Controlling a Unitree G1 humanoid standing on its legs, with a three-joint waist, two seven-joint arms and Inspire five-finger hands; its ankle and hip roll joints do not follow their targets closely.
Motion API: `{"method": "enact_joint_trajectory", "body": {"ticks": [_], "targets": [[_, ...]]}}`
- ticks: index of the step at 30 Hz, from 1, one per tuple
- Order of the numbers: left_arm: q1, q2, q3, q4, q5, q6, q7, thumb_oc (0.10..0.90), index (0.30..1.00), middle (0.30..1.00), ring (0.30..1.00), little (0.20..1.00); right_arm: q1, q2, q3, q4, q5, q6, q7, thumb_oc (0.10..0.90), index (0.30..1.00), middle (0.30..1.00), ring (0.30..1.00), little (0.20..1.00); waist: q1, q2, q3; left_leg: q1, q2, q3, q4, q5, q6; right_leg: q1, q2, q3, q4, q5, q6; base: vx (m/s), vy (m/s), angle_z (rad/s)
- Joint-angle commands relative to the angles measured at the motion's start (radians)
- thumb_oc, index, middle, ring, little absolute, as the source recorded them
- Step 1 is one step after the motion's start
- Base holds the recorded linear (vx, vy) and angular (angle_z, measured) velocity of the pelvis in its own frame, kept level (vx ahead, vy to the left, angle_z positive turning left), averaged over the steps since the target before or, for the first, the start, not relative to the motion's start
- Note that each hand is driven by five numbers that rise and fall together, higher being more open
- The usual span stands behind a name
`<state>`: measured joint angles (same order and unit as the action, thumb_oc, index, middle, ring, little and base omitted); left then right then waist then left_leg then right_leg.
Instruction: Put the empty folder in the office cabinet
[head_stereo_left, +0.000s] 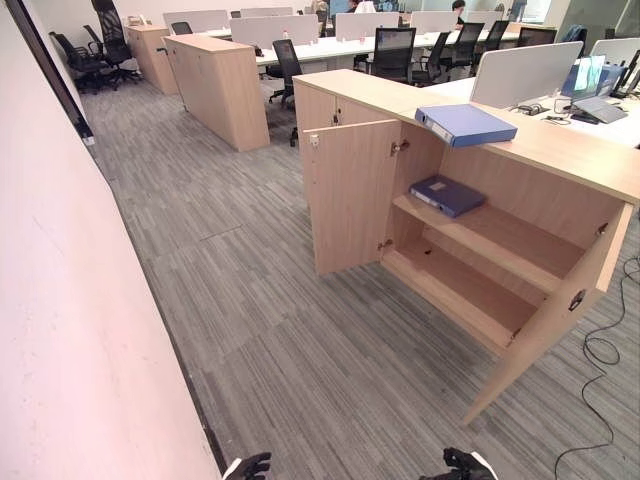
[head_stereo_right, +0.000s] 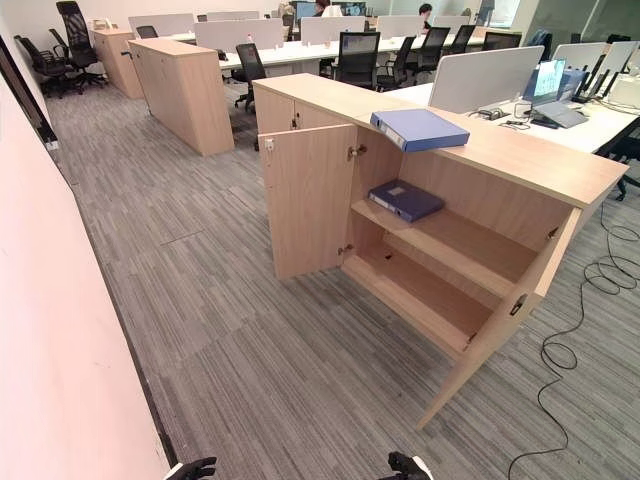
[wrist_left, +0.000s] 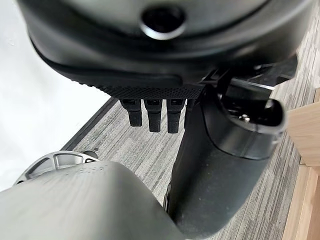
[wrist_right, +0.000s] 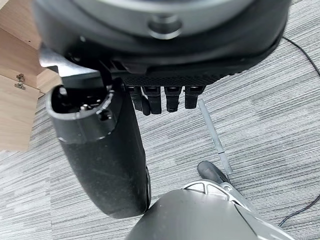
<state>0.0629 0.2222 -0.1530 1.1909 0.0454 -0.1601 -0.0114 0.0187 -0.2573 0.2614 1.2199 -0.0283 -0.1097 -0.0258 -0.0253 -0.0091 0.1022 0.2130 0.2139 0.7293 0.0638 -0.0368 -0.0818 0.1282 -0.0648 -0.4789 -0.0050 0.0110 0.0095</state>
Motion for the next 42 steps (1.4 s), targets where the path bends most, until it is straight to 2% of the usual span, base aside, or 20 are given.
{"method": "enact_joint_trajectory", "body": {"ticks": [1,31,42], "targets": [[-0.038,0.034,-0.024,-0.005,-0.007,-0.04,-0.004,0.8,0.9,0.9,0.9,0.9,0.002,-0.029,0.042,0.082,-0.028,0.014,0.004,0.8,0.9,0.9,0.9,0.9,-0.014,0.027,0.027,-0.04,0.035,-0.011,-0.059,0.117,0.001,0.086,-0.052,0.001,0.005,-0.131,0.086,0.0,0.0,0.0],[-0.048,0.024,-0.023,-0.002,-0.024,-0.034,0.004,0.8,0.9,0.9,0.9,0.9,-0.001,-0.021,0.047,0.088,-0.023,0.019,0.0,0.8,0.9,0.9,0.9,0.9,-0.014,0.026,0.03,-0.048,0.049,-0.01,-0.041,0.121,-0.006,0.087,-0.039,-0.005,0.004,-0.14,0.075,0.0,-0.002,0.0],[-0.052,0.03,-0.031,-0.011,-0.026,-0.03,0.003,0.8,0.9,0.9,0.9,0.9,0.002,-0.022,0.042,0.084,-0.009,0.025,0.003,0.8,0.9,0.9,0.9,0.9,-0.015,0.024,0.041,-0.059,0.067,-0.009,-0.012,0.121,-0.015,0.091,-0.022,0.008,0.007,-0.157,0.063,0.02,-0.047,0.03]]}}
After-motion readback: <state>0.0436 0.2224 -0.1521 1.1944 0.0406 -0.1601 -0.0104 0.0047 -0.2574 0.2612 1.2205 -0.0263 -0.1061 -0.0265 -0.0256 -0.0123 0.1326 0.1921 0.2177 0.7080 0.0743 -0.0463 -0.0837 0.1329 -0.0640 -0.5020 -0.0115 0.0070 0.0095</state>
